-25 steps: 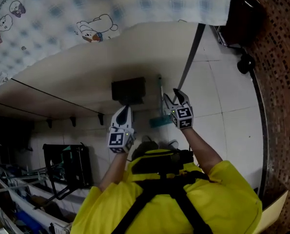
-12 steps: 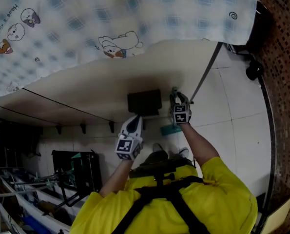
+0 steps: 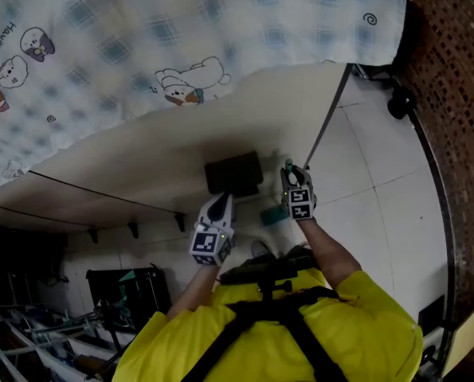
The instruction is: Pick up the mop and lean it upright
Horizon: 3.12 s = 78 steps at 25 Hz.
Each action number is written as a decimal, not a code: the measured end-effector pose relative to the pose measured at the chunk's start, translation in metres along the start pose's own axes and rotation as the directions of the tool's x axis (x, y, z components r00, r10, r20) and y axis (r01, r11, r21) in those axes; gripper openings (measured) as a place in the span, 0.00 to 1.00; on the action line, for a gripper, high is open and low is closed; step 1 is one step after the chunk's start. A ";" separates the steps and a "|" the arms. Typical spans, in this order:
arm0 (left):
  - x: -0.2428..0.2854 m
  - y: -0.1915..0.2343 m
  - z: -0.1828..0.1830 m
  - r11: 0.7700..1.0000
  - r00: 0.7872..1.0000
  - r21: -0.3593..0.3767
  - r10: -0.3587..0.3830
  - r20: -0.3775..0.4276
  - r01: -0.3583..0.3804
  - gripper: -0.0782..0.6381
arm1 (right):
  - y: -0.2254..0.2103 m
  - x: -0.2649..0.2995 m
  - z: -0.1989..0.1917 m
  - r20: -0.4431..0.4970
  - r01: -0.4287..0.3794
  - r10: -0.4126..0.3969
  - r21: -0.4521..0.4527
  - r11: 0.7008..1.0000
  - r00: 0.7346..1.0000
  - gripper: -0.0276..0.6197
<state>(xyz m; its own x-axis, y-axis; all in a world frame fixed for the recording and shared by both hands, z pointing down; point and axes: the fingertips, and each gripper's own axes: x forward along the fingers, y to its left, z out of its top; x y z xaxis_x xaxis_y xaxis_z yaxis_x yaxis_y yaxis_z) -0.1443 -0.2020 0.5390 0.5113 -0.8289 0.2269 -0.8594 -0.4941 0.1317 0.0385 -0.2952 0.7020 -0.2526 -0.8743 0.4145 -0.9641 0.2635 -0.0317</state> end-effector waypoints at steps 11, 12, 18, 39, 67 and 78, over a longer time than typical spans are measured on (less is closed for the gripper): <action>-0.001 0.001 0.054 0.998 0.992 0.025 -0.056 0.116 0.054 0.11 | 0.000 -0.194 0.161 0.370 -0.062 0.065 -0.022 0.998 0.927 0.23; -0.001 0.000 0.061 0.998 0.989 0.036 -0.063 0.135 0.059 0.11 | 0.001 -0.206 0.182 0.408 -0.074 0.082 -0.036 0.997 0.909 0.23; -0.004 -0.012 0.096 0.994 0.969 0.073 -0.101 0.226 0.086 0.11 | 0.009 -0.244 0.246 0.526 -0.107 0.143 -0.097 0.989 0.839 0.22; -0.007 -0.025 0.077 0.991 0.976 0.051 -0.130 0.176 0.122 0.11 | 0.001 -0.210 0.192 0.431 -0.132 0.122 -0.006 0.991 0.894 0.22; -0.031 0.030 0.012 0.999 0.998 -0.027 -0.028 0.049 0.030 0.11 | 0.009 0.016 0.045 0.166 -0.006 -0.002 0.052 0.999 0.986 0.45; -0.017 0.024 0.058 0.998 0.985 -0.017 -0.057 0.162 0.061 0.11 | 0.033 -0.192 0.196 0.402 -0.115 0.108 -0.007 0.993 0.909 0.05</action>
<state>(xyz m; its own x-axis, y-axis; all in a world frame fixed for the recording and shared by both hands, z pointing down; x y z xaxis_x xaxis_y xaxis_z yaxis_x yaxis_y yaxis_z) -0.1730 -0.2151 0.4823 0.5533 -0.8309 0.0592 -0.8266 -0.5390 0.1617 0.0392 -0.1990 0.4428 -0.3664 -0.9304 0.0082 -0.9282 0.3649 -0.0725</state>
